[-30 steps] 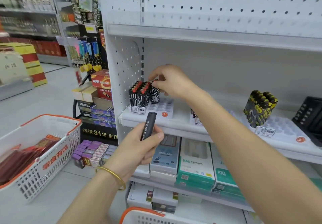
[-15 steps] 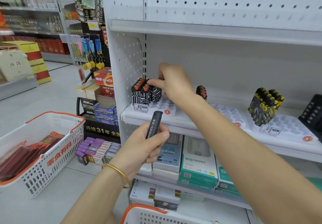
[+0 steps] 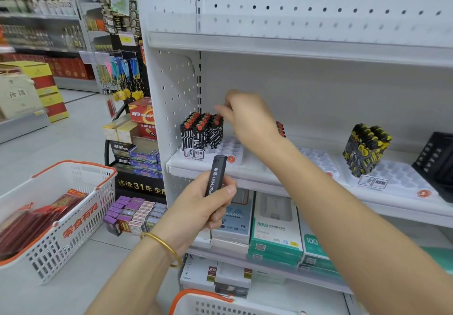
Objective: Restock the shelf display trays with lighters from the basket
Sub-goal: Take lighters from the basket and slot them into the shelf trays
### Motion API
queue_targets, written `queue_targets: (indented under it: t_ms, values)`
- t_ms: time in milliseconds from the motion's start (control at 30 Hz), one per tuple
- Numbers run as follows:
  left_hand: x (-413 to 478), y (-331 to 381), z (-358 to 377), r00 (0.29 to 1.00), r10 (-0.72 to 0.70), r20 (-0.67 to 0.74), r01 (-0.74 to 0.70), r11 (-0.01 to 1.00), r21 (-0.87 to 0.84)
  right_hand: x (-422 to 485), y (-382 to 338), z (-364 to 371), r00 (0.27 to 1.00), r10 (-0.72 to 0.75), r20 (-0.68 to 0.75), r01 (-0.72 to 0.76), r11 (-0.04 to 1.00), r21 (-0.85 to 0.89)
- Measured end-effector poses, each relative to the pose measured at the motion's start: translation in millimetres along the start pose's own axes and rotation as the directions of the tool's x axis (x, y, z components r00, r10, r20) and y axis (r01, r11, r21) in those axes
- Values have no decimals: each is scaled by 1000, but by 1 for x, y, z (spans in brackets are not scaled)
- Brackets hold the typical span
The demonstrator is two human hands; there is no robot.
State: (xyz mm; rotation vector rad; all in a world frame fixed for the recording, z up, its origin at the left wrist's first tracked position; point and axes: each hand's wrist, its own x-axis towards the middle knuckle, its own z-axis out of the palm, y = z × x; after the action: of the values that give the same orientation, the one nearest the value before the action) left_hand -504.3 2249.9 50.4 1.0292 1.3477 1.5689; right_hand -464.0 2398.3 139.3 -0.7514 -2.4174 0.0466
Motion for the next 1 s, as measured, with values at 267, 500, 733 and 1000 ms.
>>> queue_targets:
  t_ms: [267,500,733,1000]
  values:
    - [-4,15,31,948,-43,315,103,979,-177,-93,17,-80,925,-87,369,-180,755,631]
    - [-1,20,115,858,-77,508,247,929,-275,-157,90,-124,939,164,304,-338,619,709]
    - [11,19,221,905,1,425,-41,996,85,-215,141,-159,900,428,88,-351,590,727]
    - [42,19,280,827,419,375,-561,667,490,-229,215,-204,764,631,-131,-349,576,739]
